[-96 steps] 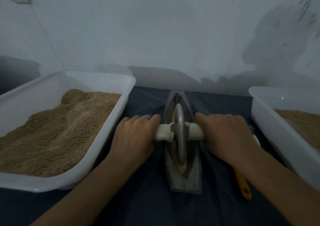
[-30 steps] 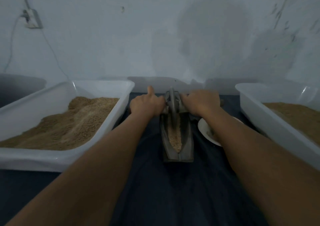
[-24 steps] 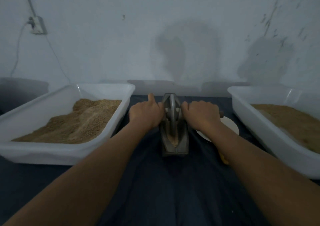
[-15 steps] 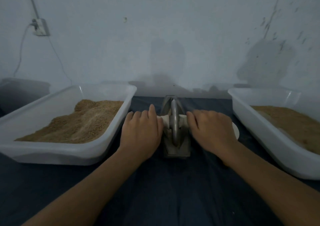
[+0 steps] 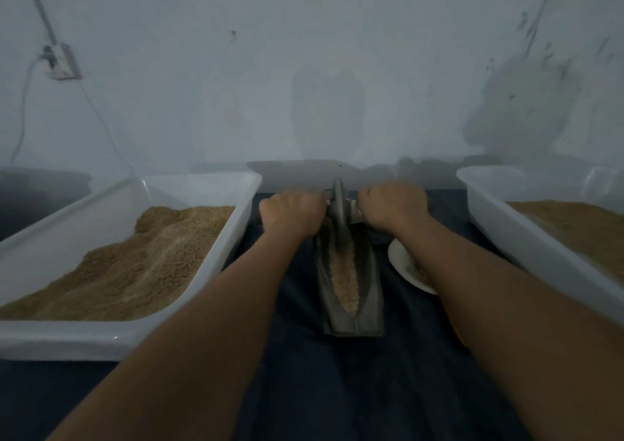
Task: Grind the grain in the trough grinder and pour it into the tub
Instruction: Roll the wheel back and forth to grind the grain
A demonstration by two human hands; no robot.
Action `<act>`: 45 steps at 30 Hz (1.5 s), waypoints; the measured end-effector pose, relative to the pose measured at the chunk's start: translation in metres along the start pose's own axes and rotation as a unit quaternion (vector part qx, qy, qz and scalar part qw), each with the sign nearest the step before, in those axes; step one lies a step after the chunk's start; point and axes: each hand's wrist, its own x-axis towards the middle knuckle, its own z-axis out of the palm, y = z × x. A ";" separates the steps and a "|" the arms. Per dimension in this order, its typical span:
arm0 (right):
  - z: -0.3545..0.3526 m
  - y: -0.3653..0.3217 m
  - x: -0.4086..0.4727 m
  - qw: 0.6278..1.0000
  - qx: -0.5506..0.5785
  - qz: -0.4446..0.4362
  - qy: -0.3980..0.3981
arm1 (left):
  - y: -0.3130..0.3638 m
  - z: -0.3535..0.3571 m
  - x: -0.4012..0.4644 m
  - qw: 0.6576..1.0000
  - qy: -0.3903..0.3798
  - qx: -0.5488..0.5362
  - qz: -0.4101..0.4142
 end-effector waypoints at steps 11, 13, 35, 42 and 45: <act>-0.037 -0.005 -0.114 0.984 0.066 -0.054 0.158 | -0.006 -0.016 -0.120 0.985 0.149 0.043 0.077; -0.047 -0.009 -0.122 0.971 0.066 -0.076 0.216 | -0.013 -0.019 -0.132 0.984 0.148 0.040 0.089; -0.005 -0.005 -0.055 0.997 0.019 -0.013 0.068 | 0.003 -0.010 -0.053 0.991 0.110 0.050 0.059; -0.048 -0.021 -0.126 0.984 0.032 -0.053 0.169 | -0.014 -0.022 -0.143 0.974 0.180 0.078 0.112; -0.049 -0.024 -0.120 0.985 0.018 -0.053 0.163 | -0.018 -0.017 -0.134 0.978 0.159 0.074 0.114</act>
